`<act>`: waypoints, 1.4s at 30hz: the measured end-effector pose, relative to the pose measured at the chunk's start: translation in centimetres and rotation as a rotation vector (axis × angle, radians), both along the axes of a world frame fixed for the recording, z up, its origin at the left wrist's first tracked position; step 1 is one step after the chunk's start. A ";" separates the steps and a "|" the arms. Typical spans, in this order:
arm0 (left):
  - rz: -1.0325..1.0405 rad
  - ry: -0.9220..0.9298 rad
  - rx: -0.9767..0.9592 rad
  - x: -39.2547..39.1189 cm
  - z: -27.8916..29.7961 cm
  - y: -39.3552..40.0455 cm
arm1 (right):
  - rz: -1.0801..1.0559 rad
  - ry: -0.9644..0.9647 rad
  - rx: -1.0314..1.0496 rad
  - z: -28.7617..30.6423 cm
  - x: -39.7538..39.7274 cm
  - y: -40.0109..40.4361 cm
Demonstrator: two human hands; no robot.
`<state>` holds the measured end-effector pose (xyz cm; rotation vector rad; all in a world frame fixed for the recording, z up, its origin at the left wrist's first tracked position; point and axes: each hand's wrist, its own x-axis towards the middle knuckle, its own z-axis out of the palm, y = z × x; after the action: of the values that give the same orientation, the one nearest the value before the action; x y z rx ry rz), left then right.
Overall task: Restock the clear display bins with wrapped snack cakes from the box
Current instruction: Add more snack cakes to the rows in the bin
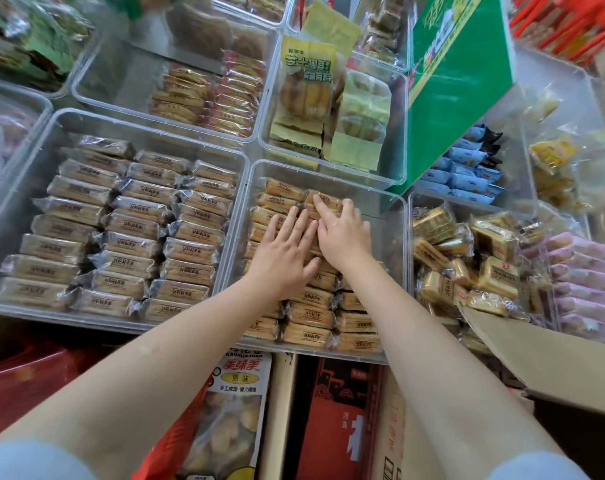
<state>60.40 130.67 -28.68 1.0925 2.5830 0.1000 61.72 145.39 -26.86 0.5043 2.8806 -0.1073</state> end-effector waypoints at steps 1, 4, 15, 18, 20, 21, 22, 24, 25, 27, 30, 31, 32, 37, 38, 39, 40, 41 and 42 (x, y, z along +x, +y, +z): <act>-0.009 -0.008 -0.019 -0.2 0.7 0.1 | 0.023 -0.053 0.037 0.7 -0.1 0.0; -0.015 -0.044 -0.048 -1.0 3.5 0.3 | 0.099 -0.176 0.105 3.9 0.1 -0.4; -0.051 -0.350 0.546 16.1 13.1 0.5 | -0.022 0.308 -0.509 20.3 22.6 1.5; -0.151 -0.344 0.678 22.8 14.1 2.3 | -0.162 0.373 -0.487 21.8 30.3 3.8; -0.212 -0.308 0.706 26.5 14.6 3.5 | -0.259 0.357 -0.484 21.7 34.5 5.3; -0.223 -0.284 0.704 28.1 15.0 4.1 | -0.300 0.331 -0.471 21.2 36.3 6.3; -0.224 -0.257 0.702 29.5 15.4 4.6 | -0.336 0.289 -0.454 20.5 37.9 7.2; -0.223 -0.187 0.684 31.9 16.3 5.8 | -0.385 0.160 -0.406 18.3 40.5 9.2; -0.215 -0.156 0.663 33.0 16.6 6.4 | -0.396 0.067 -0.361 16.5 41.6 10.4; -0.177 -0.124 0.608 34.9 16.7 7.4 | -0.393 -0.167 -0.274 12.3 43.2 12.7; -0.100 -0.071 0.515 37.1 16.4 8.4 | -0.351 -0.465 -0.246 6.5 45.1 14.8; -0.084 -0.039 0.486 37.5 16.2 8.6 | -0.325 -0.538 -0.251 5.3 45.6 15.2; -0.074 -0.004 0.461 37.9 16.0 8.7 | -0.280 -0.579 -0.246 4.0 46.1 15.5; -0.036 0.097 0.411 37.9 15.2 9.6 | -0.114 -0.921 -0.263 -2.0 47.7 16.5; -0.031 0.106 0.399 37.8 15.0 9.6 | -0.098 -0.997 -0.243 -2.7 48.0 16.8; -0.029 0.110 0.387 37.7 14.9 9.6 | -0.092 -1.058 -0.211 -3.2 48.4 16.9; -0.028 0.109 0.376 37.6 14.9 9.6 | -0.080 -1.097 -0.188 -3.5 48.9 17.2; -0.022 0.105 0.368 37.6 14.8 9.6 | -0.069 -1.128 -0.176 -4.0 49.4 17.4; -0.012 0.100 0.364 37.7 14.8 9.7 | -0.047 -1.150 -0.187 -4.7 49.9 17.7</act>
<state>98.09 140.34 -13.84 1.2616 2.7146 0.5441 111.66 163.12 -31.60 0.3996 1.7177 -0.0592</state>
